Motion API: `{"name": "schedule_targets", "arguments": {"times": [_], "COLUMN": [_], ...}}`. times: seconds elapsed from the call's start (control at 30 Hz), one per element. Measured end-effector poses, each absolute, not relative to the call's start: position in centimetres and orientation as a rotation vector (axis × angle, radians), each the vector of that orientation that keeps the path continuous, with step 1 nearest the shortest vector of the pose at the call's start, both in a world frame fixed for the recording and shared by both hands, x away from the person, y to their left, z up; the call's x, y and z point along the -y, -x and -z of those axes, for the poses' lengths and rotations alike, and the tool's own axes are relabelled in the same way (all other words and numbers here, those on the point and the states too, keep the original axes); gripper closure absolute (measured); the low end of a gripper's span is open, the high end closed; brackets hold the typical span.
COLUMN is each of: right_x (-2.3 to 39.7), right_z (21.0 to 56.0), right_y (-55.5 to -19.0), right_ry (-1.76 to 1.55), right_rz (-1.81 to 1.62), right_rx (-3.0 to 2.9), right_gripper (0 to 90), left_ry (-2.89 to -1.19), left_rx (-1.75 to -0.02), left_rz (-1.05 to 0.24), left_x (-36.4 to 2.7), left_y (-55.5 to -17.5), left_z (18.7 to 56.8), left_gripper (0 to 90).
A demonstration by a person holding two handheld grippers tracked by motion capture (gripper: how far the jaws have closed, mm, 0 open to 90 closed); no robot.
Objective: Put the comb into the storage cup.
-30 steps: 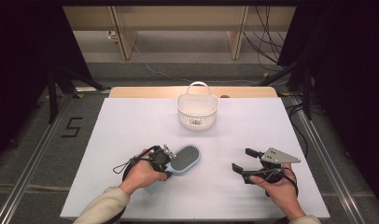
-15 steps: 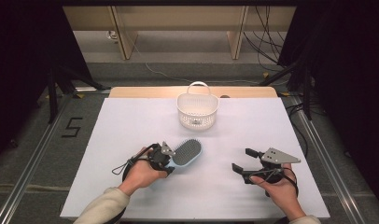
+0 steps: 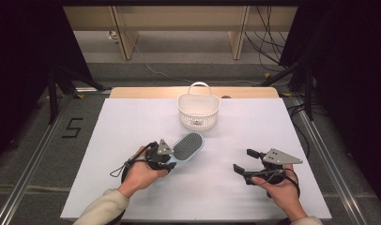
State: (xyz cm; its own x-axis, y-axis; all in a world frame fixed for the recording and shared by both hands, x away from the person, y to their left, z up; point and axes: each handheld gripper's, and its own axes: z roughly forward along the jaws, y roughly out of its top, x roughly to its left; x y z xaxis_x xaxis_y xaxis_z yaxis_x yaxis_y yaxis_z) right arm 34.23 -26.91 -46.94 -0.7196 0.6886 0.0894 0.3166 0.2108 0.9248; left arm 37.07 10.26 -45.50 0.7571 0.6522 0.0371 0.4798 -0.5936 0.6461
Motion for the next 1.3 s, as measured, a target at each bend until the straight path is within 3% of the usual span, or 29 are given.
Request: {"name": "schedule_targets", "arguments": {"times": [1.3], "right_x": [26.94], "right_z": [46.94], "right_y": [-34.24], "right_ry": [-0.942], "right_rz": [-1.517], "right_rx": [-2.145], "right_gripper": [17.2], "left_ry": [-2.189], "left_rx": [-0.818], "left_rz": [-0.377], "left_x": [-10.97], "left_y": [-37.23], "left_z": [44.77], "left_gripper": [69.7]}}
